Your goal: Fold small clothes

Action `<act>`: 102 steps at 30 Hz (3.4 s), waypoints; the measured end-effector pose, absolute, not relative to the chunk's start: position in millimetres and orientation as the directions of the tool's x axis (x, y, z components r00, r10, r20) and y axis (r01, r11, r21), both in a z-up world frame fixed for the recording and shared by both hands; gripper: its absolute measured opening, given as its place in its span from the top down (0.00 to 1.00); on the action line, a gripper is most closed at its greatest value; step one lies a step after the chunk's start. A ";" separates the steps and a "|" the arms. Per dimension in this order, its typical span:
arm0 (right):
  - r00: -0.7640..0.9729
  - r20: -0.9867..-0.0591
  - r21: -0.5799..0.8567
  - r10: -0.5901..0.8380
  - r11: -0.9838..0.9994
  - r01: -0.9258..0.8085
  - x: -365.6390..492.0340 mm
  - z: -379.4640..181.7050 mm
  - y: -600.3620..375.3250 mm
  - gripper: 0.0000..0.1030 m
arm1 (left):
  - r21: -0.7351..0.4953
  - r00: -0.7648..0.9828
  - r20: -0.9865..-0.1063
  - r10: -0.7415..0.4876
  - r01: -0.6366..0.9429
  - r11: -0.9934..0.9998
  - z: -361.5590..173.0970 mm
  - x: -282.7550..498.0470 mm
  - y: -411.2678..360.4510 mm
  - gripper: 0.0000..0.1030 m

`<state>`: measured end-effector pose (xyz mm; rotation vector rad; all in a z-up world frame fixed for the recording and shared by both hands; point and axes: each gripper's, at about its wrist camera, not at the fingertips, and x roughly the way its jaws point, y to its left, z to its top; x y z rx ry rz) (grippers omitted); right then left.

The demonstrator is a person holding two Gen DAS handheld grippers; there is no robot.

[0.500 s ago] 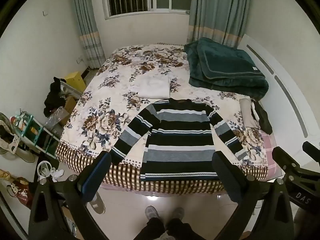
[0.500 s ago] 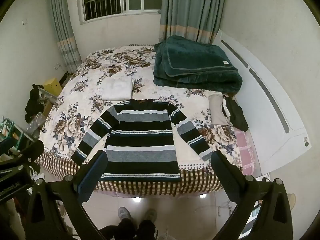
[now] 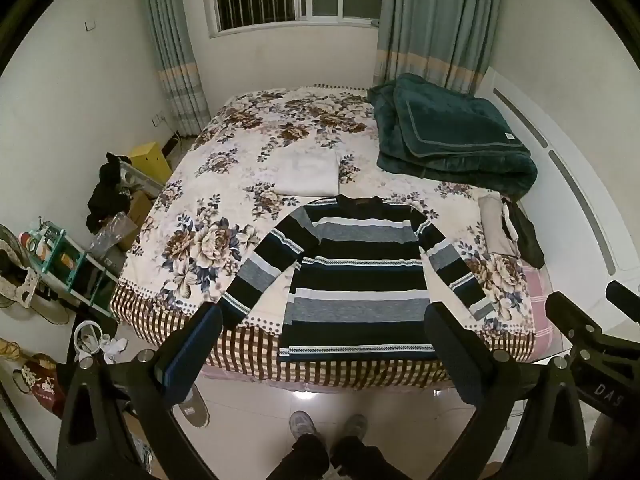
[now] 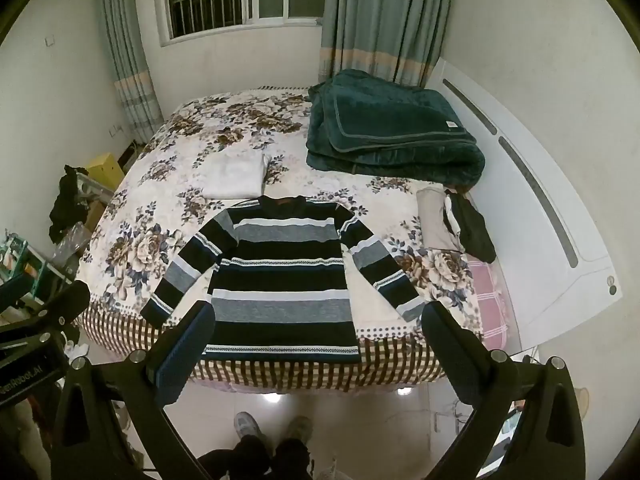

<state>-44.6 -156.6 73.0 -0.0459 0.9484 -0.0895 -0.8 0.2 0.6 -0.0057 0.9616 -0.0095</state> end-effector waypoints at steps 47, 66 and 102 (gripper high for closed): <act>0.587 -0.804 -0.082 -0.097 0.995 0.053 -47.4 79.8 -158.9 0.00 | -0.019 0.581 -0.813 -0.019 0.007 1.000 12.5 8.9 -11.9 0.00; 0.588 -0.803 -0.082 -0.097 0.995 0.052 -46.8 78.3 -158.4 0.00 | -0.022 0.587 -0.809 -0.022 0.007 1.000 16.3 10.6 -14.3 0.00; 0.202 -0.977 0.097 -0.072 0.694 0.714 146.5 -314.0 -493.8 0.00 | 0.202 0.438 -0.866 0.242 -0.135 0.970 -273.5 236.2 -78.6 0.00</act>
